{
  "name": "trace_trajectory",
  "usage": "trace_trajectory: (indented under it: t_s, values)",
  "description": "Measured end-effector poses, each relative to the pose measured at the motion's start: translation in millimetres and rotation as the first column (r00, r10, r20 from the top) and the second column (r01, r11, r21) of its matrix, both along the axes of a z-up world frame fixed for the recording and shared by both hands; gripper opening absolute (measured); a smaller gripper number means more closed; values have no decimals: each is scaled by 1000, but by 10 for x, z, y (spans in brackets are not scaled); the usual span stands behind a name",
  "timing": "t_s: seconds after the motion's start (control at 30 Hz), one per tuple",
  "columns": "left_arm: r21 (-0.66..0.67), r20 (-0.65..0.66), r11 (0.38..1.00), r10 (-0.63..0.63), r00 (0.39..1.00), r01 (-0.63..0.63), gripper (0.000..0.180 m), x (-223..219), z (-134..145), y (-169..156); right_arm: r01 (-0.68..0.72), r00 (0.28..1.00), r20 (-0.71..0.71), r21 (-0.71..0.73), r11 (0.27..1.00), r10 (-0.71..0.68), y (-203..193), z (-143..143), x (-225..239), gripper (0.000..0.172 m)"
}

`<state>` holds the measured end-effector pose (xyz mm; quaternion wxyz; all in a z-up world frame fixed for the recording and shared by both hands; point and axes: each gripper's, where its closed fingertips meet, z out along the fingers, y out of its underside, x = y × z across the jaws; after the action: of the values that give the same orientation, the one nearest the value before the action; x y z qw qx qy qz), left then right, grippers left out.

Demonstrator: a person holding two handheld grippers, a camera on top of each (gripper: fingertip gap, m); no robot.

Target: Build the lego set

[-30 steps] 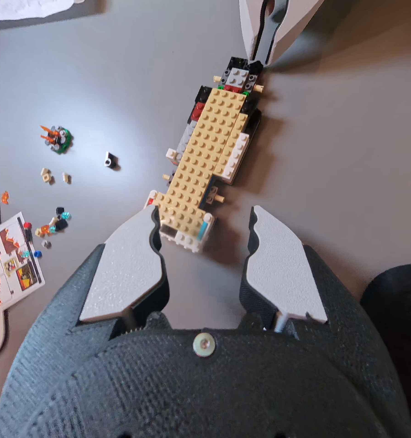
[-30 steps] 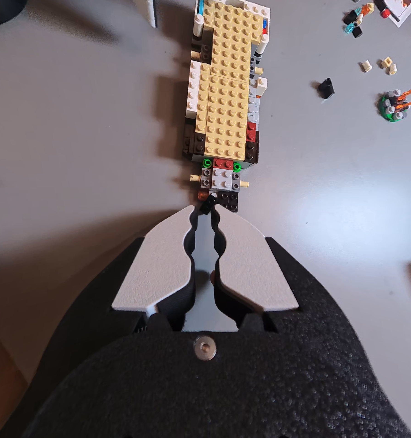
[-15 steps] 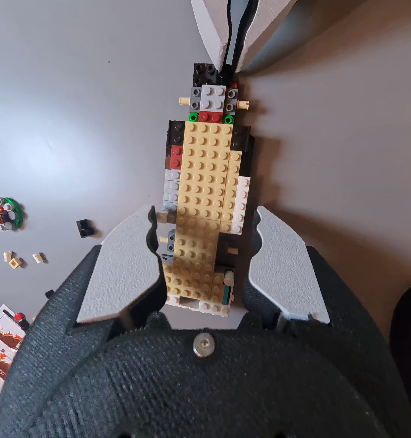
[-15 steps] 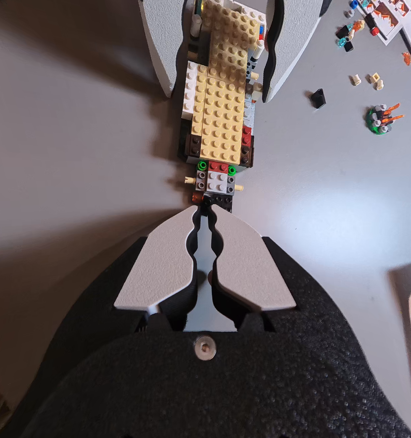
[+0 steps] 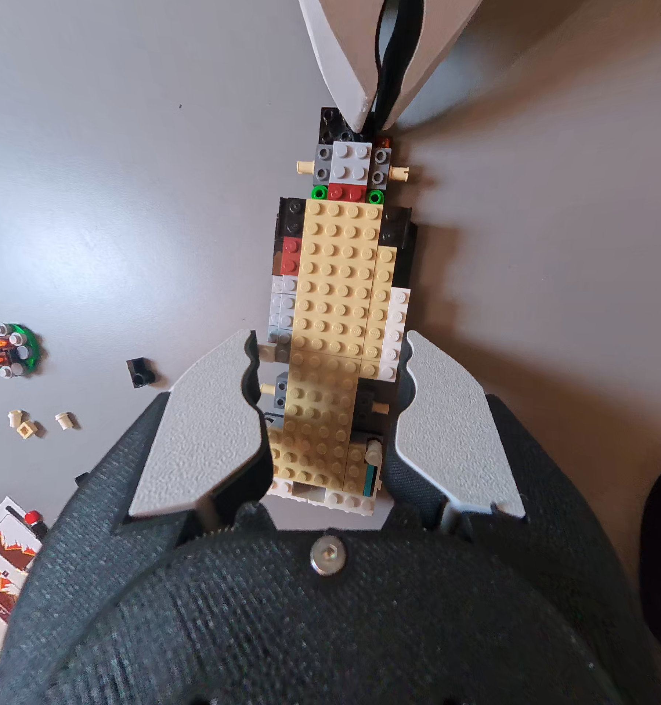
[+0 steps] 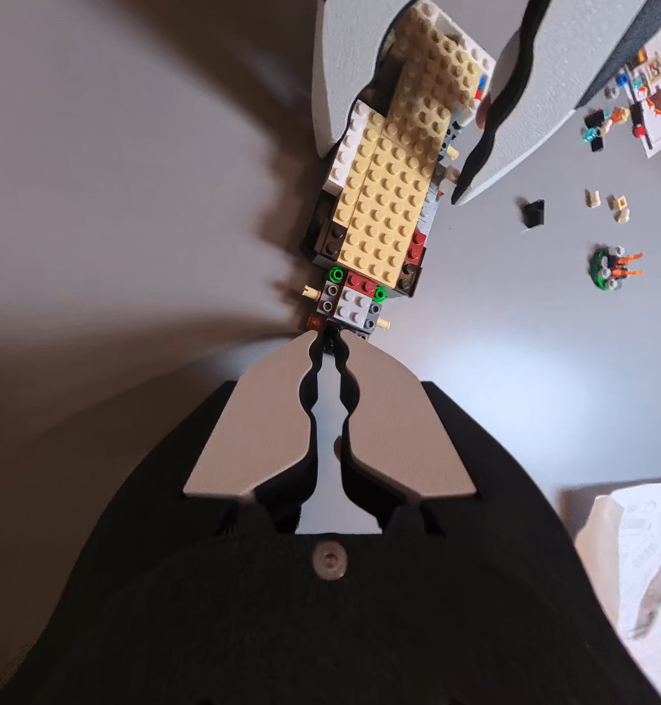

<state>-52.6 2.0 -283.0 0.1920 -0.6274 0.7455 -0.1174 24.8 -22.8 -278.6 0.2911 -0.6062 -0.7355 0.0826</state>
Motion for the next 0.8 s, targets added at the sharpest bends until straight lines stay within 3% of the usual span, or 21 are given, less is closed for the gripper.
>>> trace_trajectory:
  t_s: [0.17, 0.5, 0.8]
  values:
    - [-1, 16, 1000, 6, 1000, -6, 71, 4, 2, -4, -143, 984, 116, 63, 988, 135, -6, 0, -2, 7]
    - [-5, 33, 1000, 8, 999, -8, 71, 7, 4, -5, -331, 936, 187, 170, 928, 300, -19, 3, -17, 7]
    - [-7, 46, 1000, 18, 999, -17, 71, 14, 5, -5, -363, 926, 181, 177, 915, 332, -25, 7, -12, 5]
